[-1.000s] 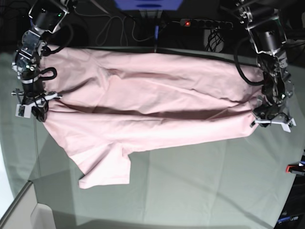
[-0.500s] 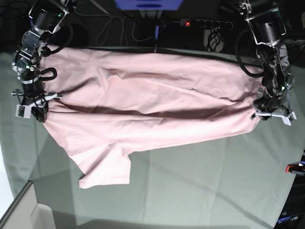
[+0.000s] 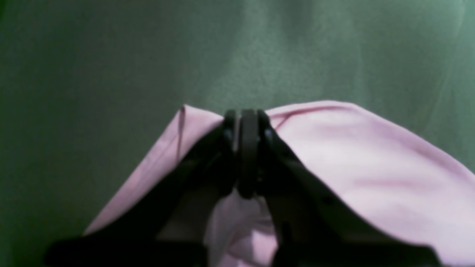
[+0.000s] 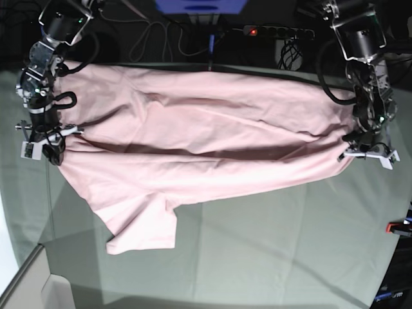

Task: Layout the t-shirt on the table in an organized manner, then fold the t-shirt properly
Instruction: 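Lower the folded edge and open both grippers, then move both grippers along the folded shirt's sides to grasp again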

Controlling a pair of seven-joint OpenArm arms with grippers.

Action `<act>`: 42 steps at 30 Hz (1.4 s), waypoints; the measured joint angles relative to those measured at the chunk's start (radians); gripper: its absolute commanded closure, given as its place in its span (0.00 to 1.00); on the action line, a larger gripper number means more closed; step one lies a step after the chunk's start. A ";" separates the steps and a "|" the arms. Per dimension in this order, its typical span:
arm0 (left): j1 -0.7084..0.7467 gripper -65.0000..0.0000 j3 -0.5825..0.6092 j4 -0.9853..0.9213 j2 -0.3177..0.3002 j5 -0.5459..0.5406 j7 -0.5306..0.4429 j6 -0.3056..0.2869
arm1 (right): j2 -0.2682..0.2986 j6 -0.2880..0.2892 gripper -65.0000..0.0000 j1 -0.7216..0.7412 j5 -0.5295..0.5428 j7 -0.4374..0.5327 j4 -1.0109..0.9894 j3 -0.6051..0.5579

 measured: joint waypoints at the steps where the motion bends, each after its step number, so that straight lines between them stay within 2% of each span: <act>1: 0.000 1.00 0.000 0.003 0.000 0.000 0.000 0.000 | 0.000 0.000 1.00 0.000 0.000 0.000 0.000 0.000; 9: 0.020 1.00 0.001 0.187 0.000 0.005 0.011 0.001 | 0.000 0.000 0.99 0.036 -0.002 -0.012 0.003 0.000; 11: 0.022 1.00 0.001 0.224 -0.003 0.008 0.043 0.002 | 0.008 0.000 0.91 0.070 0.001 -0.042 0.004 -0.011; 15: -0.014 1.00 0.001 0.288 -0.018 0.008 0.138 0.003 | 0.064 -0.002 0.72 0.130 -0.001 -0.150 0.006 -0.075; 18: -0.062 1.00 0.000 0.330 -0.031 0.008 0.171 0.000 | 0.063 0.000 0.62 0.169 -0.002 -0.185 0.006 -0.090; 23: -0.068 1.00 -0.001 0.336 -0.030 0.010 0.193 0.000 | 0.063 -0.003 0.60 0.179 0.002 -0.209 0.071 -0.089; 28: -0.075 1.00 0.000 0.311 -0.029 0.008 0.188 0.000 | 0.059 -0.003 0.60 0.110 -0.001 -0.235 0.074 -0.092; 31: -0.079 1.00 -0.001 0.302 -0.030 0.014 0.190 0.001 | 0.063 -0.002 0.59 0.136 -0.001 -0.235 0.065 -0.110; 37: -0.107 1.00 0.001 0.302 -0.030 0.011 0.186 0.000 | 0.114 -0.001 0.44 0.263 0.003 -0.221 -0.132 -0.257; 42: -0.125 1.00 0.000 0.307 -0.030 0.014 0.199 0.003 | 0.165 -0.002 0.42 0.382 -0.003 -0.228 -0.406 -0.274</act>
